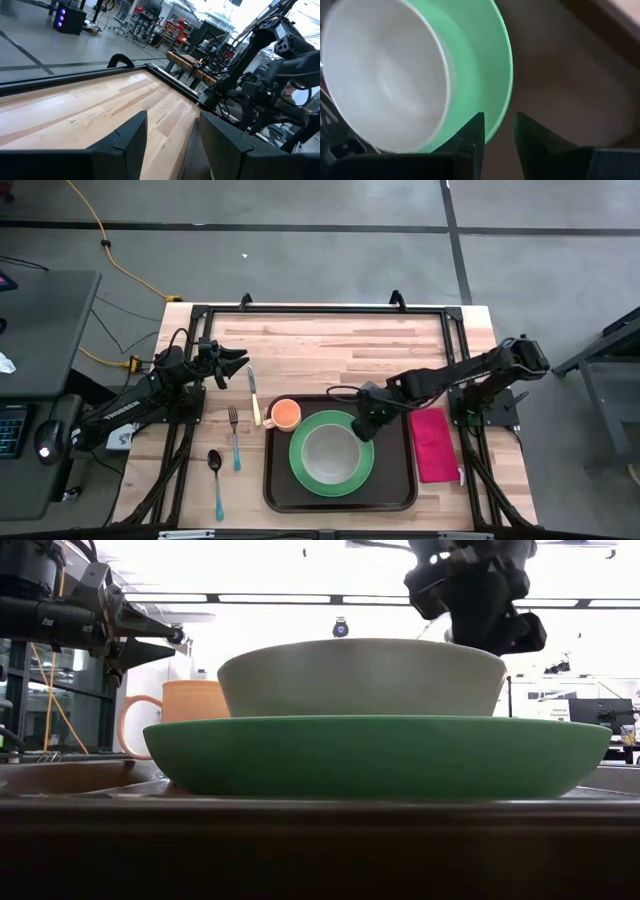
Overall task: Set up tray
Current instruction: Put the red napkin on the black tray to the right of the green plate
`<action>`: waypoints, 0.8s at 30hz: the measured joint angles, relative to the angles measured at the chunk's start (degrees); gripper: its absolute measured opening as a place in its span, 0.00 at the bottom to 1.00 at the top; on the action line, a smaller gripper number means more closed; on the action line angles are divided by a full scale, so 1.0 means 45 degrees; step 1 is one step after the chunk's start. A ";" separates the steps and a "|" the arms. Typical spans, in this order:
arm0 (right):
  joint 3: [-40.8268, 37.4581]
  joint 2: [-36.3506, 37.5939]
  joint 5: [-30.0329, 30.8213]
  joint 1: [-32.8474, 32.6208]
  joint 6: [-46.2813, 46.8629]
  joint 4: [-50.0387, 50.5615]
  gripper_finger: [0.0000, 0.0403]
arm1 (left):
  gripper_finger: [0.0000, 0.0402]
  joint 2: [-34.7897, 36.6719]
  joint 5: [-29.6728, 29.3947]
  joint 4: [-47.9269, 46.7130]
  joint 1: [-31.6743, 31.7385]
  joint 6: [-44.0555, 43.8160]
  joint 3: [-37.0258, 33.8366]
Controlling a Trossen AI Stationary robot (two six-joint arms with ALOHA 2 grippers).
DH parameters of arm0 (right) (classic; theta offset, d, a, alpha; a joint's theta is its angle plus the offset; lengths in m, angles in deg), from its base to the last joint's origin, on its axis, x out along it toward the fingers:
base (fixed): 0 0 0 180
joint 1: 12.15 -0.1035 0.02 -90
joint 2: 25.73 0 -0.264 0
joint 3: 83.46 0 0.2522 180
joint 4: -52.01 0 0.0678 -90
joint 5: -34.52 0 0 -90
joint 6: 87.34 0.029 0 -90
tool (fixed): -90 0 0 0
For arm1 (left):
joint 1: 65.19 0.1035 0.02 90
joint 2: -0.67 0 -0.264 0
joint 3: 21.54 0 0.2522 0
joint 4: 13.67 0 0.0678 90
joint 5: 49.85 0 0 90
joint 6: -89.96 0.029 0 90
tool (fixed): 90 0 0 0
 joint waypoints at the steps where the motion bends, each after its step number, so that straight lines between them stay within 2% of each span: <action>1: 0.0000 0.0000 -0.0264 0.0088 -0.0084 0.0167 0.21 | 0.53 -0.0002 0.0003 0.0000 0.0000 0.0000 0.0000; 13: 0.0000 -0.0005 -0.1766 0.0586 -0.0537 0.2900 0.21 | 0.53 0.0000 -0.0002 -0.0010 0.0000 -0.0005 0.0000; 24: 0.0000 -0.0005 -0.1663 -0.0096 0.0159 0.5272 0.21 | 0.53 -0.0002 -0.0007 -0.0029 0.0000 -0.0005 0.0000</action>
